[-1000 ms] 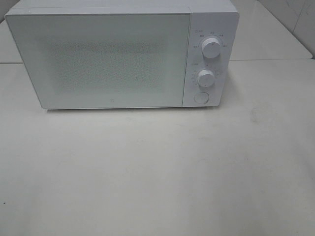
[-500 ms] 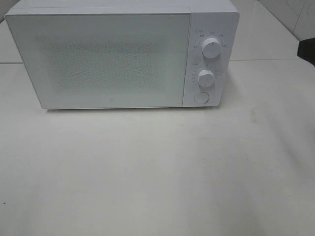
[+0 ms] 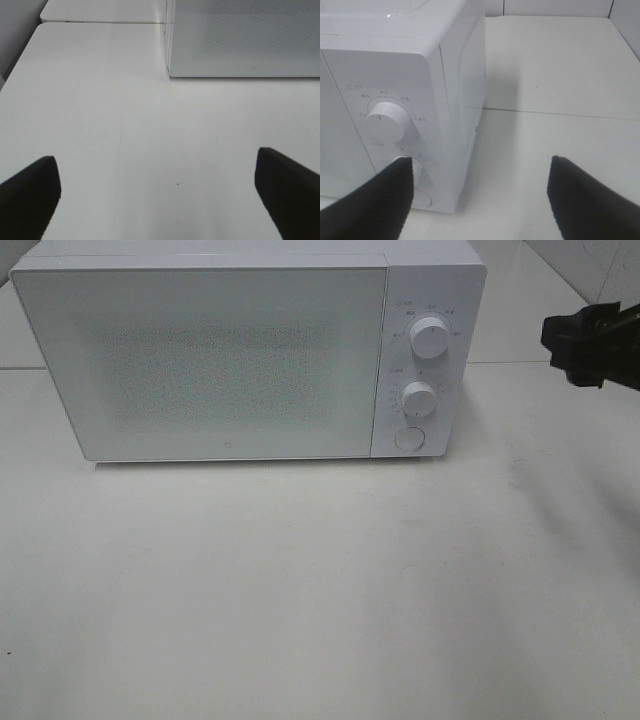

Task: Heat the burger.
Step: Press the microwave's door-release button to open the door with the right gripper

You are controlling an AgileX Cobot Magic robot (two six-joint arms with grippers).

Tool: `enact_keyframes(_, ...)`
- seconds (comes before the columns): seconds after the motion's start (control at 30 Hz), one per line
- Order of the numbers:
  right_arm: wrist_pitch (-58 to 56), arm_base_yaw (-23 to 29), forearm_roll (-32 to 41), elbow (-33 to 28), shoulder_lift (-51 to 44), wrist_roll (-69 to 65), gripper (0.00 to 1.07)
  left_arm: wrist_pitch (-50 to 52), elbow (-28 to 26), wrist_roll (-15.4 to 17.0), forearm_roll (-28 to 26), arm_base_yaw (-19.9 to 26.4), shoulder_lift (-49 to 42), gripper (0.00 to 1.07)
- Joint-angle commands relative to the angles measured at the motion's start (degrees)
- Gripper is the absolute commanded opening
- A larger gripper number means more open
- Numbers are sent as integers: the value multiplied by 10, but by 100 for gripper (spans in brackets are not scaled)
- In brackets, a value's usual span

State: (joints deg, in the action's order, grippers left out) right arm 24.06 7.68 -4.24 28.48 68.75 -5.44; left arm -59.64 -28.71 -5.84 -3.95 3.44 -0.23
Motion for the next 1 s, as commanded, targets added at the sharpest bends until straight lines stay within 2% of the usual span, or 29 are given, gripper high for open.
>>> enact_keyframes(0.03, 124, -1, 21, -36, 30, 7, 74, 2, 2, 2, -5, 1, -10, 98)
enact_keyframes(0.23, 221, -1, 75, -83, 67, 30, 74, 2, 2, 2, -5, 1, -10, 98)
enact_keyframes(0.33, 262, 21, 118, -103, 89, 54, 74, 2, 2, 2, -5, 1, -10, 98)
enact_keyframes(0.4, 284, 57, 171, -113, 116, 94, 74, 2, 2, 2, -5, 1, -10, 98)
enact_keyframes(0.43, 284, 57, 171, -113, 116, 94, 74, 2, 2, 2, -5, 1, -10, 98)
enact_keyframes(0.47, 293, 90, 211, -115, 137, 126, 74, 2, 2, 2, -5, 1, -10, 98)
enact_keyframes(0.53, 299, 107, 226, -115, 146, 137, 74, 2, 2, 2, -5, 1, -10, 98)
enact_keyframes(0.6, 333, 152, 273, -115, 179, 165, 74, 2, 2, 2, -5, 1, -10, 98)
enact_keyframes(0.63, 333, 152, 273, -115, 179, 165, 74, 2, 2, 2, -5, 1, -10, 98)
enact_keyframes(0.73, 390, 213, 332, -115, 234, 169, 74, 2, 2, 2, -5, 1, -10, 98)
enact_keyframes(0.83, 401, 226, 340, -115, 245, 169, 74, 2, 2, 2, -5, 1, -10, 98)
enact_keyframes(1.0, 433, 296, 410, -104, 290, 170, 74, 2, 2, 2, -5, 1, -10, 98)
